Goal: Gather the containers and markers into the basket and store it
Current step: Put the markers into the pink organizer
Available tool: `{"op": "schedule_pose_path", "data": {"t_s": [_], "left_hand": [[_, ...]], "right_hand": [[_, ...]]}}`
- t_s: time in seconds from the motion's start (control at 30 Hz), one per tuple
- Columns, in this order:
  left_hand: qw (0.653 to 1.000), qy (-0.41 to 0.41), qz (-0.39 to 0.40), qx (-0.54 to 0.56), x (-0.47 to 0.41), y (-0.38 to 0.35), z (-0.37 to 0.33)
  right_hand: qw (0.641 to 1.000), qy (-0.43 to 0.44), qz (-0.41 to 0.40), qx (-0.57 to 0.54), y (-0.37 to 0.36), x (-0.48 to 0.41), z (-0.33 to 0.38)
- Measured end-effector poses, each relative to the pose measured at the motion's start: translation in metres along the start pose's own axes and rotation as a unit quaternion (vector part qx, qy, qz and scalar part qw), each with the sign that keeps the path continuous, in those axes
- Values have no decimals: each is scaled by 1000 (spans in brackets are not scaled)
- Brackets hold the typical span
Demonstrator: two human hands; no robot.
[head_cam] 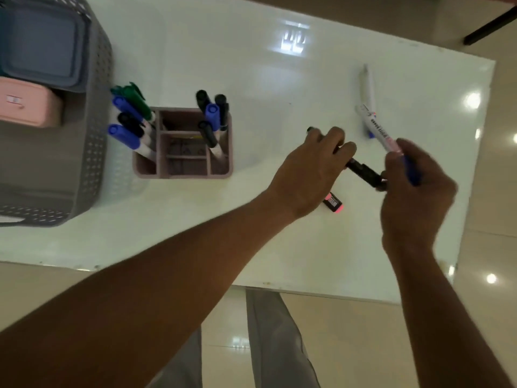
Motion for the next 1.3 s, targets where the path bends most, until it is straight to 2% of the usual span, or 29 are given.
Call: {"op": "schedule_pose_path", "data": {"t_s": [0.07, 0.2, 0.3, 0.4, 0.5, 0.6, 0.77, 0.87, 0.97, 1.13, 1.3], "left_hand": [[992, 62, -45, 99, 19, 35, 16], [939, 159, -171, 252, 68, 109, 53], [898, 233, -268, 259, 111, 151, 98], [877, 300, -314, 207, 144, 170, 141], [863, 359, -306, 184, 159, 172, 174], [861, 382, -263, 210, 158, 163, 196], [868, 395, -197, 228, 146, 150, 204], [860, 411, -176, 248, 145, 146, 207], [866, 392, -177, 255, 144, 148, 208], [880, 370, -145, 258, 140, 146, 213], [892, 335, -162, 258, 135, 154, 212]], "right_hand": [[998, 50, 1, -47, 3, -4, 44], [985, 139, 80, -64, -15, 5, 127], [966, 200, 144, -72, -44, 28, 176], [951, 221, 204, -76, -86, 57, 202], [944, 198, 248, -89, -128, 83, 210], [946, 188, 245, -97, -153, 97, 213], [957, 165, 220, -92, -169, 103, 205], [953, 150, 253, -79, -180, 109, 194], [944, 145, 283, -89, -191, 116, 185], [927, 198, 314, -53, -202, 132, 174], [923, 283, 256, -40, -197, 145, 175]]}}
Point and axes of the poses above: each hand's wrist, its own x-axis away from the middle knuckle, its own y-axis out of the back of the hand, z = x × y, the point moved 7 cm from there along -x, towards the middle knuckle, and after that the axes turned 14 degrees about y, right-handed, at the moved point
